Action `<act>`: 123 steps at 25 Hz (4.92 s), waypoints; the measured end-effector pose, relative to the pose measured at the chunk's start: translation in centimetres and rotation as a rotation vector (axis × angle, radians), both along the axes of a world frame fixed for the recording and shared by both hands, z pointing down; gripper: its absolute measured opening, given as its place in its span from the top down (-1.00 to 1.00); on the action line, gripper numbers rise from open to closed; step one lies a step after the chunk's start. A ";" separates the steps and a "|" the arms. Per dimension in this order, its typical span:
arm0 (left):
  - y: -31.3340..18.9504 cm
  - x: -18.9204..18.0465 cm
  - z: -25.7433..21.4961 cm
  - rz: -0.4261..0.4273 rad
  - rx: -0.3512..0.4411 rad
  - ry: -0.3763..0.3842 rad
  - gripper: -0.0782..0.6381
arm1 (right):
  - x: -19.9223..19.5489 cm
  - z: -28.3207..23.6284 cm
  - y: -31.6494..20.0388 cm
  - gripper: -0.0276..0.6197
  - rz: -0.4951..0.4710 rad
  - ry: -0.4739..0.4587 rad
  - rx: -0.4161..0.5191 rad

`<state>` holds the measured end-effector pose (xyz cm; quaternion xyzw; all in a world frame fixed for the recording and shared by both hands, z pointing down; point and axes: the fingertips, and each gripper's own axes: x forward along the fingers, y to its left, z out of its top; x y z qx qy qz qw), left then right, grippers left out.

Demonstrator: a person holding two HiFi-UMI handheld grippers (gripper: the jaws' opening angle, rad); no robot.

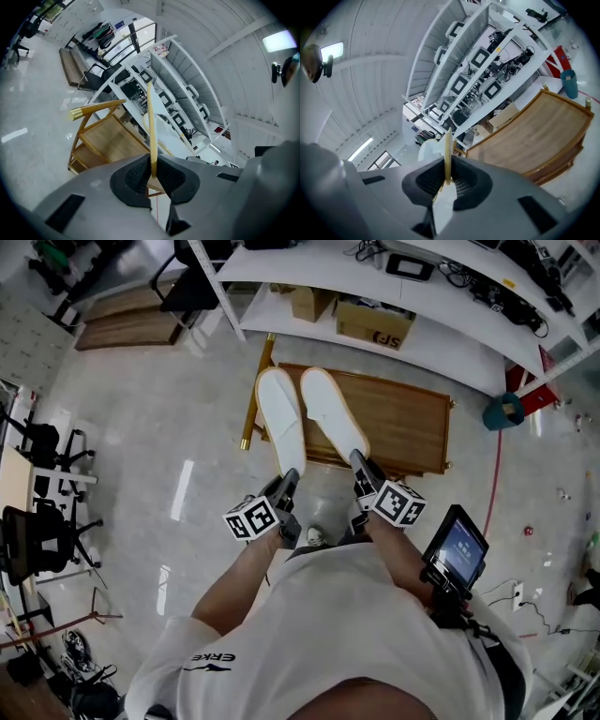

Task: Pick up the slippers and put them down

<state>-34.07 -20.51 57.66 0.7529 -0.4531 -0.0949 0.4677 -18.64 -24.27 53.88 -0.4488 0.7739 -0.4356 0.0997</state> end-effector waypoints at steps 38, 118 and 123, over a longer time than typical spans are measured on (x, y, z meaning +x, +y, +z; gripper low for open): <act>-1.3 1.7 15.4 0.036 -0.345 0.109 0.70 | 1.5 15.6 -1.5 0.82 0.140 -0.102 -0.331; 2.4 0.4 15.3 0.263 -0.214 0.132 0.20 | -2.5 18.7 1.8 0.40 -0.009 -0.090 -0.402; 1.8 1.1 11.1 0.266 -0.116 0.121 0.20 | -2.8 14.7 2.0 0.40 -0.057 -0.072 -0.314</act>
